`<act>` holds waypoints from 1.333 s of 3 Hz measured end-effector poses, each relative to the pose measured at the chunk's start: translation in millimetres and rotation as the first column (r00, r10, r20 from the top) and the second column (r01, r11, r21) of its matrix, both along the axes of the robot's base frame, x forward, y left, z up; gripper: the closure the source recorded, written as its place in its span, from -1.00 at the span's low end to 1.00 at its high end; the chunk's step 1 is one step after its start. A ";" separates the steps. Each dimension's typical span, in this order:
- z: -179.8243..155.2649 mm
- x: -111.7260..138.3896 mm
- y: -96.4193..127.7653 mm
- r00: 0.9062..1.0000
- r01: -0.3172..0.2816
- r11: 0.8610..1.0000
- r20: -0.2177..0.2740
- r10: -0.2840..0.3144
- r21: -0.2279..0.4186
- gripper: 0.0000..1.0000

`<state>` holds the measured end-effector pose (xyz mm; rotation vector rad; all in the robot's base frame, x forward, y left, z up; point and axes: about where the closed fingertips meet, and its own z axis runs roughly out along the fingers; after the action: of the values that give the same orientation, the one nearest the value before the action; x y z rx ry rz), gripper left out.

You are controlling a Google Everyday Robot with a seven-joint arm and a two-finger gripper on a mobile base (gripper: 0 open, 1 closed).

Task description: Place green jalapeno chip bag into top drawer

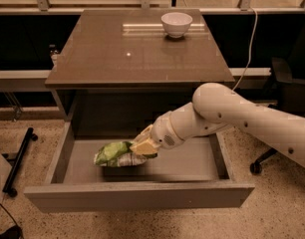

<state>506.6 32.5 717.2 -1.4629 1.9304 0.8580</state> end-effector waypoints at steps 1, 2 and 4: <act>1.9 3.3 2.1 1.000 0.014 1.000 0.004 -0.014 0.005 0.23; 1.7 2.1 3.5 1.000 0.009 1.000 0.003 -0.009 0.005 -0.24; 1.2 0.7 6.8 1.000 0.001 1.000 0.002 -0.001 0.005 -1.00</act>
Offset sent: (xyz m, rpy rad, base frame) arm 0.0033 0.0021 0.0019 0.0049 -0.0042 -0.0137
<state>507.3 39.3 718.4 -1.4590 1.9267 0.8594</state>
